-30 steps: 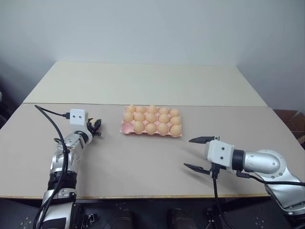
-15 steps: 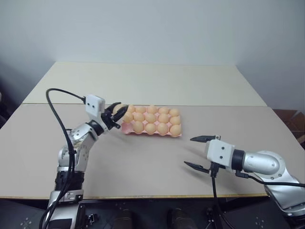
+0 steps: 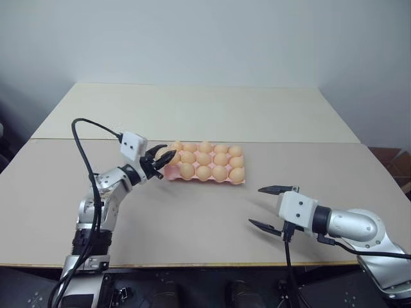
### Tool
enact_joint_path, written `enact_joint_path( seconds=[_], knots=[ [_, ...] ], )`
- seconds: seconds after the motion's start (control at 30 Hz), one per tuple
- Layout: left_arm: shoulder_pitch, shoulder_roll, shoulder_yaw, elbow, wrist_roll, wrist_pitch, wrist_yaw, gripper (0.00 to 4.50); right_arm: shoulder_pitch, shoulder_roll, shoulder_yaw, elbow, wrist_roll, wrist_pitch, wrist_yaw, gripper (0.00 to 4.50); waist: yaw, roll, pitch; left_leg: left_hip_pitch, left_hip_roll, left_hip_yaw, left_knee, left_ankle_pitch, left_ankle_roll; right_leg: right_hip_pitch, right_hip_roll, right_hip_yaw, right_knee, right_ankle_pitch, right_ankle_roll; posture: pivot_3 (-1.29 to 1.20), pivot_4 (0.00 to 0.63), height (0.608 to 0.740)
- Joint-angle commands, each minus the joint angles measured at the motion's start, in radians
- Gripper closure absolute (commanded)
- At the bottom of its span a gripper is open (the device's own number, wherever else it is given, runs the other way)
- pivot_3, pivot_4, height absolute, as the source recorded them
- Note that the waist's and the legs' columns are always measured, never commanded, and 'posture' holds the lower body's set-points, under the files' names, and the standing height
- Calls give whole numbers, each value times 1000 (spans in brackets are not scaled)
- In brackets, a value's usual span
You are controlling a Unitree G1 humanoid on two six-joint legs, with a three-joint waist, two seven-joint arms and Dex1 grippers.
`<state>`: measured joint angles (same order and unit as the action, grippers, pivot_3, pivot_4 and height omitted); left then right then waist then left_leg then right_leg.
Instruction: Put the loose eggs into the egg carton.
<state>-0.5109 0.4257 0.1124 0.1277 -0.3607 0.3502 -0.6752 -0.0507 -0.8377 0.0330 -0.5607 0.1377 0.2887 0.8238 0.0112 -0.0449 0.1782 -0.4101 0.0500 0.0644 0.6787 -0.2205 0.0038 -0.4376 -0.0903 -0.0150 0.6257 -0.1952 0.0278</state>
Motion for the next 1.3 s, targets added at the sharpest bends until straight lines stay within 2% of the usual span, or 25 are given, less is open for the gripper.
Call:
enact_joint_path(
  seconds=[0.03, 0.2, 0.33, 0.43, 0.67, 0.8, 0.9, 1.1, 1.3],
  knots=[
    [-6, -4, 18, -38, -32, -5, -12, 1649, -6, -4, -22, -31, -3, -2, -3, 0, 0, 0, 0, 0, 0, 0, 0, 0, 0, 0, 0, 0, 0, 0, 0, 0, 150, 740],
    [-4, 1, 31, -19, -24, -28, 3, 34, -13, -10, -29, -20, 2, -3, 5, 0, 0, 0, 0, 0, 0, 0, 0, 0, 0, 0, 0, 0, 0, 0, 0, 0, 150, 740],
    [15, 25, 84, -47, -59, -18, -1, 34, -11, -10, -27, -23, 0, -3, 6, 0, -2, 0, 0, 0, 0, 0, 0, 0, 0, 0, 0, 0, 0, 0, 0, 0, 150, 740],
    [79, 88, 129, -85, -73, -5, -35, 34, -5, -11, -30, -28, 1, -2, 7, 0, -8, 0, 0, 0, 1, 0, -1, 0, 0, 0, 0, 0, 0, 0, 0, 0, 150, 740],
    [400, 332, 245, -275, -168, 60, -254, 34, 6, -27, -54, -29, 18, -7, 29, 0, -17, 0, 0, 0, 1, 1, -2, 0, 0, -2, 0, 0, 0, -4, -6, 0, 150, 740],
    [530, 407, 332, -364, -232, 94, -324, 34, 3, -48, -94, -6, 60, -20, 78, 0, -3, 0, 0, 0, 2, 1, -1, -1, -1, -2, -2, -1, 0, -4, -6, 0, 150, 740],
    [639, 452, 387, -435, -257, 91, -407, 34, 8, -85, -142, 19, 97, -45, 142, 0, 0, 1, 0, 1, 2, 1, -1, -5, -8, -2, -3, -1, 0, -4, -6, 0, 150, 740],
    [788, 486, 479, -542, -299, 111, -477, 34, -11, -146, -208, 89, 138, -96, 229, 0, 0, 1, 0, 1, 3, 2, -3, -5, -8, -3, -2, -1, -1, -5, -7, 0, 150, 740],
    [775, 462, 502, -556, -313, 122, -408, 34, -23, -160, -241, 102, 155, -101, 258, 0, 2, 1, 1, 1, 2, 2, -3, -5, -8, -3, -1, -1, 0, -5, -7, 0, 150, 740]
  ],
)
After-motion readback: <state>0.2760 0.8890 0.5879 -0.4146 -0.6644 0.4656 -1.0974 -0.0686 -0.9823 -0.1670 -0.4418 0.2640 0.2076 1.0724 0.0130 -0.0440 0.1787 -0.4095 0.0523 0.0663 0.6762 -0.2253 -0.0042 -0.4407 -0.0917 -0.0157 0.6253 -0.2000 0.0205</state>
